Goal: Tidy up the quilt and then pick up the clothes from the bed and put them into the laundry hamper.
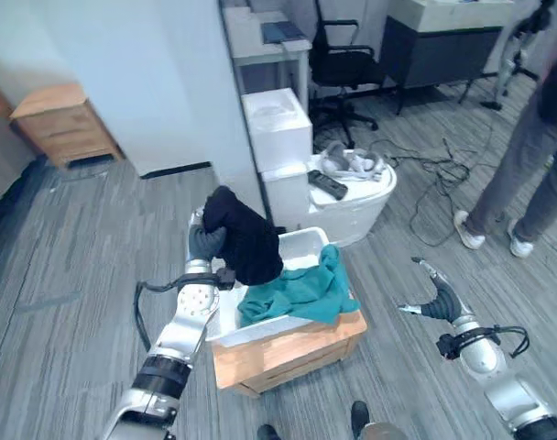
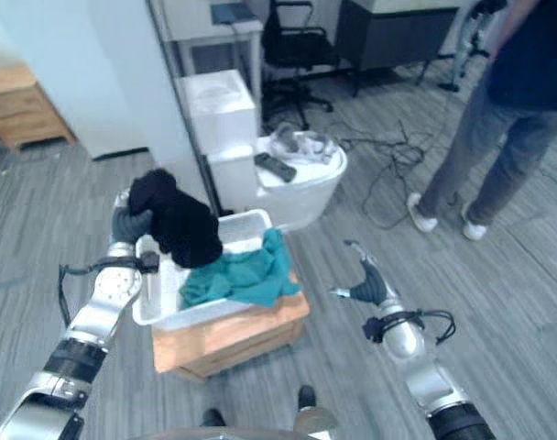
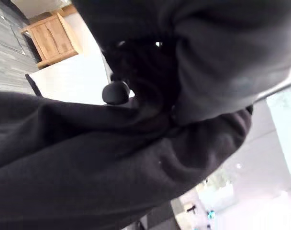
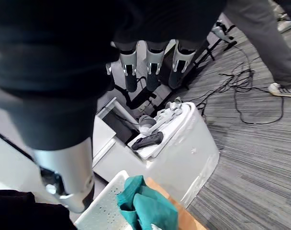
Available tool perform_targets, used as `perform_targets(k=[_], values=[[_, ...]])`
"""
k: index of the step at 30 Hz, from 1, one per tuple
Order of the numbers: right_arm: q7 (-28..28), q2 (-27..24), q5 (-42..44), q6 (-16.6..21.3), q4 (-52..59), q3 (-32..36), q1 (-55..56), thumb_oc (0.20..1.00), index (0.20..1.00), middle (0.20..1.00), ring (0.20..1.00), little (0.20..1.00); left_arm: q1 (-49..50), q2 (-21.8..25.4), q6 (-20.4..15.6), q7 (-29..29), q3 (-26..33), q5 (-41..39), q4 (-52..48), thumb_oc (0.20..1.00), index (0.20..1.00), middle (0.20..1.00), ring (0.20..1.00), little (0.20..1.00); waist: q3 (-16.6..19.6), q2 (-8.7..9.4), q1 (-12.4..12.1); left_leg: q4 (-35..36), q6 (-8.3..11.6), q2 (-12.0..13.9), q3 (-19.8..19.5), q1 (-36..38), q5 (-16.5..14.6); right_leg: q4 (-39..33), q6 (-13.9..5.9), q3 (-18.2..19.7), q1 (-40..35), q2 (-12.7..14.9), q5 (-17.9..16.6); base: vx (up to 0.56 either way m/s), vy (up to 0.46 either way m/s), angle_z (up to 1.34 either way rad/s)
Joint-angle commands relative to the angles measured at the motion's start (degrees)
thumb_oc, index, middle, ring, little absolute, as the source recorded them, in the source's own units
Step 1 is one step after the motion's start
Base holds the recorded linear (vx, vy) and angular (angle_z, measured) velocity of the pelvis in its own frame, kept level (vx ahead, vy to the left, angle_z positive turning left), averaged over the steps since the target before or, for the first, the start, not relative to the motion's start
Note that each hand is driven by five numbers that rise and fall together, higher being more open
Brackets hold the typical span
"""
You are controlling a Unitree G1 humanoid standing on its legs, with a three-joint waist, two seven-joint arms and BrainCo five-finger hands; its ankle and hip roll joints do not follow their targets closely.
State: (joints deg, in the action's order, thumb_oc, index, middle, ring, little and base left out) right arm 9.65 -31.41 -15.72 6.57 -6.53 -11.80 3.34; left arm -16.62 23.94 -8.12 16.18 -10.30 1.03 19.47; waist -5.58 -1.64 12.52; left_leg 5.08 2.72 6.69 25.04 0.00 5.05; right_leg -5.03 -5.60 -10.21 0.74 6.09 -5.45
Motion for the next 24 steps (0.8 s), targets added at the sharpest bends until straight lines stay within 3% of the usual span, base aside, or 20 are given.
perform_targets(k=[1,8,15,16,17,18,24], values=[[0.48,-0.33,-0.59,3.48,4.08,0.42,-2.89,1.0,1.0,1.0,1.0,1.0,-8.12,2.2,-2.49,1.36,0.04,2.88,1.3,0.2,0.2,0.2,0.2,0.2,-3.12,1.71,0.21,-0.08,3.39,0.64,1.71,7.26,-6.5,0.03,-6.57,-0.17,0.02,4.59,1.9,-0.04,0.053,-0.4],[1.31,0.03,-1.07,2.75,3.19,-0.02,-3.42,1.0,1.0,1.0,1.0,1.0,-9.18,-1.11,-1.38,-0.05,-3.48,2.21,6.3,0.2,0.2,0.2,0.2,0.2,-6.06,0.45,1.94,-0.08,3.26,-0.01,2.98,4.59,-5.67,0.03,-6.64,1.98,4.43,4.99,0.29,-0.04,0.018,-0.23],[2.21,1.7,-0.99,2.06,-0.21,-2.43,-7.14,1.0,1.0,1.0,1.0,1.0,-9.55,-2.18,0.04,-1.64,-5.33,2.68,12.98,0.2,0.2,0.2,0.2,0.2,-8.56,-0.66,1.59,-0.08,3.18,-0.13,2.78,1.82,-4.78,0.04,-6.46,2.45,7.2,5.19,-0.6,-0.05,0.004,-0.06],[1.94,1.72,-0.83,2.14,-0.64,-3.4,-8.27,1.0,1.0,1.0,1.0,1.0,-9.32,-1.74,0.1,-3.4,-4.84,0.93,15.34,0.545,0.545,0.545,0.545,0.545,-9.27,-0.92,1.48,-0.08,3.25,-0.25,2.75,1.36,-4.53,0.08,-6.43,2.55,7.59,5.12,-0.87,-0.04,0.007,0.0],[1.96,1.73,-0.82,2.15,-0.68,-3.44,-8.34,1.0,1.0,1.0,1.0,1.0,-9.34,-1.71,0.08,-3.43,-4.8,0.9,15.36,1.0,1.0,1.0,1.0,1.0,-9.28,-0.91,1.51,-0.08,3.25,-0.25,2.75,1.35,-4.52,0.08,-6.43,2.55,7.61,5.12,-0.88,0.03,0.038,-0.01],[1.96,1.66,-0.98,2.08,-1.02,-3.89,-8.82,1.0,1.0,1.0,1.0,1.0,-9.12,-1.86,0.38,-4.01,-4.36,-0.57,16.83,1.0,1.0,1.0,1.0,1.0,-9.36,-1.31,1.3,-0.08,3.58,-0.33,2.01,1.81,-5.73,0.17,-6.94,2.68,7.12,5.19,0.13,0.05,0.038,-0.01],[1.7,2.49,-0.96,2.11,-2.39,-6.31,-10.02,1.0,1.0,1.0,1.0,1.0,-9.65,-0.6,0.55,-2.67,1.12,-8.53,24.51,1.0,1.0,1.0,1.0,1.0,-9.85,-1.73,0.62,-0.08,3.85,-0.1,1.61,1.88,-5.58,0.25,-6.68,1.9,6.91,5.0,0.16,0.0,-0.005,0.03]])
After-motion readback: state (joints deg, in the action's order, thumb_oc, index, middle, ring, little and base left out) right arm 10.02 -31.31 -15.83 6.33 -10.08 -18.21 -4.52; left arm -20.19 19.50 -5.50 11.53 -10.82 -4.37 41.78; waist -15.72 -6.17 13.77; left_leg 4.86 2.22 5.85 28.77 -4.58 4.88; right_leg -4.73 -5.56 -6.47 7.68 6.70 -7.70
